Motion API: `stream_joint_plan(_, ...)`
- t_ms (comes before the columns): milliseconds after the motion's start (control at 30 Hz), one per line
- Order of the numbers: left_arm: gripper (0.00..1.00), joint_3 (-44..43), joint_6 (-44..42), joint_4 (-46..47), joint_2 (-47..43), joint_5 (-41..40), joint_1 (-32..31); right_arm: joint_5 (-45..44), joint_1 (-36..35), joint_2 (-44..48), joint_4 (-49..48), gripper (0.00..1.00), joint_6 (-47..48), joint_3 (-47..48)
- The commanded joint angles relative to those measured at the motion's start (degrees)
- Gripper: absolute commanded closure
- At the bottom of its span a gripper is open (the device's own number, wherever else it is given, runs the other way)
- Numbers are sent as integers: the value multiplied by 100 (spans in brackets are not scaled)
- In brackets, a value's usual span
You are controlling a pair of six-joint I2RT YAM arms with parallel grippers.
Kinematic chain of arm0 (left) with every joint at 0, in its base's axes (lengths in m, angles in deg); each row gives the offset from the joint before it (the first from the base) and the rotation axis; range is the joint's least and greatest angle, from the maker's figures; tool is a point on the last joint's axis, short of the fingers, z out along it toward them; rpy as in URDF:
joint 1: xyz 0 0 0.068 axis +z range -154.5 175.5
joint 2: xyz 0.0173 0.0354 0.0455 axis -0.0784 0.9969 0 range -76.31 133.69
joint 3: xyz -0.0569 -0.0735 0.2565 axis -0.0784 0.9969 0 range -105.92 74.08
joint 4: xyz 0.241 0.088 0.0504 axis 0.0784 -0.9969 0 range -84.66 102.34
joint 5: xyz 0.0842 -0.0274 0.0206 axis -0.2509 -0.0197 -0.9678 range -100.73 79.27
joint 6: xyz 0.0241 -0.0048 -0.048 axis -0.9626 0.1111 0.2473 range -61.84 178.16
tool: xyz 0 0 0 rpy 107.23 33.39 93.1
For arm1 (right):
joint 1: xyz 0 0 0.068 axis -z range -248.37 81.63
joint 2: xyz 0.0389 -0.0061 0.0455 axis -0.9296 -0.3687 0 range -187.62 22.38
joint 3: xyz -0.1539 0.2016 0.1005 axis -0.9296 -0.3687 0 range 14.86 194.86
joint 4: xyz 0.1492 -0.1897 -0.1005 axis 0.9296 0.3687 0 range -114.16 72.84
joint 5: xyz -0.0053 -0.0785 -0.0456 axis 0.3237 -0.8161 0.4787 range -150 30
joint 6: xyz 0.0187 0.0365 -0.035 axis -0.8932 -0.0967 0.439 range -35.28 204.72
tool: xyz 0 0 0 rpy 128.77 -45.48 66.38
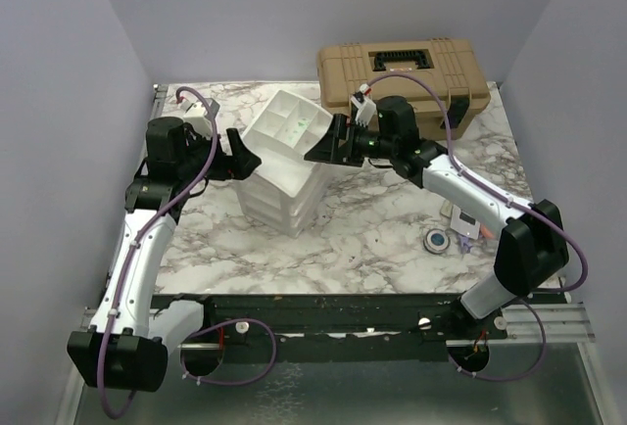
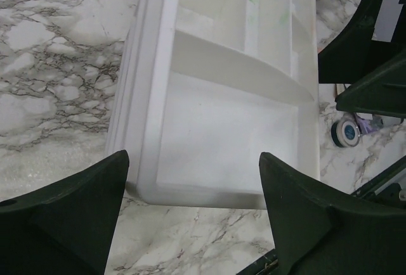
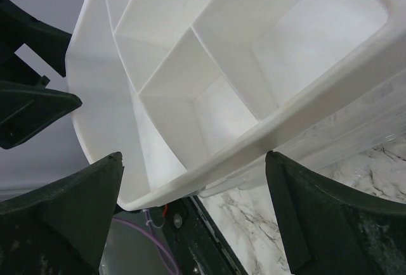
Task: Organize the makeup
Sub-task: Move the storage box, then open the drawer in the storage box.
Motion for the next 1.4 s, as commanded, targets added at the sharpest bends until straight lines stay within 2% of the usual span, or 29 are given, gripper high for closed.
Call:
stream_joint_plan(0,17,249,303,-266,-265,764,-59,594,-53,144,-611,0,-265,-381)
stream_joint_plan(167,15,223,263,-307,-419,956,-58,936,-56,520,-1192,0,-557,-1000)
stream_joint_plan(367,11,17,18,-805,-418,262,-60,414,-49,890,-333,0,13,-967)
stream_joint_plan(533,7,-190,-142,-1058,-477,-440,-60,216,-47,968,-230,0,-14,-867)
stream_joint_plan(633,2,-250,-112,-1125,-501,-1328,-58,-36,-49,1113,-289,0,-157,-982)
stream_joint_plan(833,1,-362,568,-1133,-602,-3695,-60,-843,-49,1632,-828,0,-854,-1792)
stream_joint_plan(900,1,-434,808,-1127,-611,-4257,-56,-1154,-49,1813,-941,0,-1141,-2051)
stream_joint_plan(1033,1,-650,607,-983,-696,-3189,-61,-1681,-49,2192,-1339,0,-1737,-2614)
stream_joint_plan(1200,1,-451,331,-208,-945,-2828,-68,-2184,-42,2536,-1956,0,-2260,-3188)
stream_joint_plan(1300,1,-533,189,-13,-720,-2385,-65,-2178,-46,2673,-2728,0,-2457,-3593)
stream_joint_plan(1367,1,-650,40,50,-437,-1978,-68,-2158,-49,2632,-3658,0,-2703,-3925)
